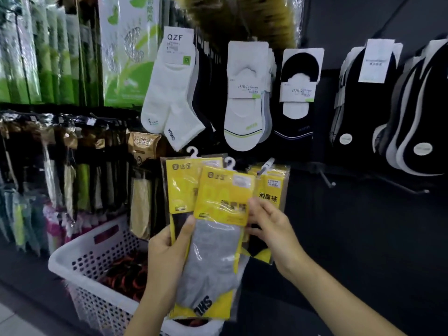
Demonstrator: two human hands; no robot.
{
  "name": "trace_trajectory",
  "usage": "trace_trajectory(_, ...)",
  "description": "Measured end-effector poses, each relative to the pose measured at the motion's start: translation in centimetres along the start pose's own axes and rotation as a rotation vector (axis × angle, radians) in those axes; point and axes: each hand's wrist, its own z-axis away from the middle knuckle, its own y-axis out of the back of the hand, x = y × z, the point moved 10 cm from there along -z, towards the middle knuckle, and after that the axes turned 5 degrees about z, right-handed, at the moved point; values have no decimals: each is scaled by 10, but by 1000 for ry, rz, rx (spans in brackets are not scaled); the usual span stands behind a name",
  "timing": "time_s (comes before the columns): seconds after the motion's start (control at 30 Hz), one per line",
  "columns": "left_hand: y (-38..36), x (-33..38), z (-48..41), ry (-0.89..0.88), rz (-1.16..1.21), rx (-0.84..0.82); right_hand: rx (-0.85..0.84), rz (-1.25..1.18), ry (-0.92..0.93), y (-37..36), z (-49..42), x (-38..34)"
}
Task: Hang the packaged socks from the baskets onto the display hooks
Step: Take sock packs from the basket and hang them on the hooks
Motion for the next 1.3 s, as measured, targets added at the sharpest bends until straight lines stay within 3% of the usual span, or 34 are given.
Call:
trace_trajectory(0.1,-16,-3,3,-14,-48,-59,67,-57,6,4,8,-3)
trace_trajectory(0.4,11,4,-2,-125,-270,105,261,-46,34,66,5,-1)
trace_trajectory(0.57,22,5,-7,-123,-261,148,302,49,90,72,-19,-8)
trace_trajectory(0.7,21,5,-9,-121,-243,142,328,121,18,68,-45,9)
trace_trajectory(1.03,-8,1,-4,-155,-154,33,748,325,-209,127,-43,59)
trace_trajectory(1.13,-17,-3,-5,-169,-149,-4,585,279,-99,112,-34,53)
trace_trajectory(1.3,-48,-25,0,-59,-62,-150,79,70,-51,36,-6,29)
